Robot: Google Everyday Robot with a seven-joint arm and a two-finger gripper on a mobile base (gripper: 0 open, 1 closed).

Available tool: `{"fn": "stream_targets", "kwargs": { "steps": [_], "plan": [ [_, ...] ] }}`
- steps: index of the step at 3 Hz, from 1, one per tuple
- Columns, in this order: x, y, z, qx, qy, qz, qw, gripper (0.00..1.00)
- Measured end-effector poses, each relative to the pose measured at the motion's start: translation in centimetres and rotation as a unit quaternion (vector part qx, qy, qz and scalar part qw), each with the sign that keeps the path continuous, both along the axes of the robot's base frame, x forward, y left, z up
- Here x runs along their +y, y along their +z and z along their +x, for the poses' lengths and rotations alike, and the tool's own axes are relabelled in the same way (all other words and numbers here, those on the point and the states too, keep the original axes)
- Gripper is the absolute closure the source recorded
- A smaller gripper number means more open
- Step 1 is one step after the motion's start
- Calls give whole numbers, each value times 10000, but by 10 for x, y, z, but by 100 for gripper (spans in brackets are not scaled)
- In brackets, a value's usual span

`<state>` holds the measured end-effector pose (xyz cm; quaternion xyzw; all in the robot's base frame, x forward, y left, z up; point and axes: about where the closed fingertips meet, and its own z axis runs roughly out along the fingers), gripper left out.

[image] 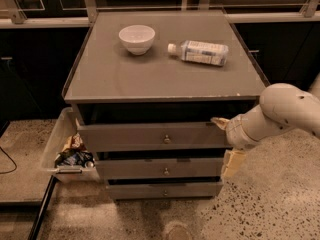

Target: Open top drawer

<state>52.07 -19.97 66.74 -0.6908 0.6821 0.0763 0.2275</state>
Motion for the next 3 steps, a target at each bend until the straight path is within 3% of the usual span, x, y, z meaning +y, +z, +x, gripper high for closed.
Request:
{"fn": "stream_targets", "kwargs": {
  "steps": [1, 2, 3],
  "plan": [
    [2, -1, 16, -323, 131, 21, 9994, 0],
    [4, -1, 18, -337, 141, 42, 9993, 0],
    [13, -6, 36, -454, 251, 94, 9986, 0]
  ]
}}
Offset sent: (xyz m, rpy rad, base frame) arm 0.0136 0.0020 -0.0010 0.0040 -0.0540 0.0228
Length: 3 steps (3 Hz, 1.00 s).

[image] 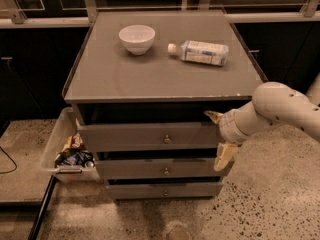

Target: Open top drawer

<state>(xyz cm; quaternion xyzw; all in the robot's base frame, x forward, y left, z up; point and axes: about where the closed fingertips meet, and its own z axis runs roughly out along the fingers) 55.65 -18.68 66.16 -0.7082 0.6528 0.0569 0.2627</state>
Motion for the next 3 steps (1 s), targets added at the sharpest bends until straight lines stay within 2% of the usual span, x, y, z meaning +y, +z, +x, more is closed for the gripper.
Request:
{"fn": "stream_targets", "kwargs": {
  "steps": [1, 2, 3],
  "plan": [
    [8, -10, 31, -219, 264, 84, 9994, 0],
    [-8, -28, 39, -160, 134, 111, 9997, 0],
    [-8, -28, 39, -160, 135, 112, 9997, 0]
  ]
}}
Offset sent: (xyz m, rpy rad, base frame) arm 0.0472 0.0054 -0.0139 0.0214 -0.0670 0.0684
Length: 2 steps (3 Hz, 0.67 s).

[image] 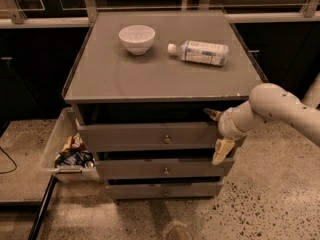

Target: Open top drawer

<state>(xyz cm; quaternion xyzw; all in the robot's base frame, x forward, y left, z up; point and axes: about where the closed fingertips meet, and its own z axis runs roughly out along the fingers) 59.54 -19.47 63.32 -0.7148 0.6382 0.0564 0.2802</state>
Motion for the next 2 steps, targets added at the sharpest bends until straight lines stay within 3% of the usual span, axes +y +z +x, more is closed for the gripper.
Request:
{"fn": "stream_targets", "kwargs": {
  "steps": [2],
  "plan": [
    [0, 0, 0, 0, 0, 0, 10000, 42]
  ]
}}
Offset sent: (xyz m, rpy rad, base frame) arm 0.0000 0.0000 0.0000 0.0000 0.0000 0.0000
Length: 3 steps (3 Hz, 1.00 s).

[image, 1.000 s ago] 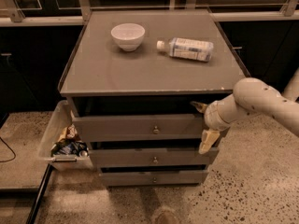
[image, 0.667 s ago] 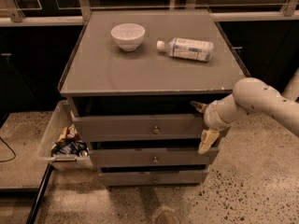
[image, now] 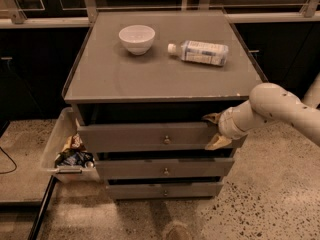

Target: Open top drawer

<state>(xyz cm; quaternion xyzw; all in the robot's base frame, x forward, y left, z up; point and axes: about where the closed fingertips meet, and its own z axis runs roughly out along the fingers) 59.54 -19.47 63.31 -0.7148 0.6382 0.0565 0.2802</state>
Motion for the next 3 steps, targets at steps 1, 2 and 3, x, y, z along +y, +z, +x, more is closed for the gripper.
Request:
{"fn": "stream_targets", "kwargs": {
  "steps": [1, 2, 3],
  "plan": [
    [0, 0, 0, 0, 0, 0, 10000, 66],
    [0, 2, 0, 2, -1, -2, 10000, 89],
    [-9, 7, -9, 56, -98, -50, 9999, 100]
  ]
}}
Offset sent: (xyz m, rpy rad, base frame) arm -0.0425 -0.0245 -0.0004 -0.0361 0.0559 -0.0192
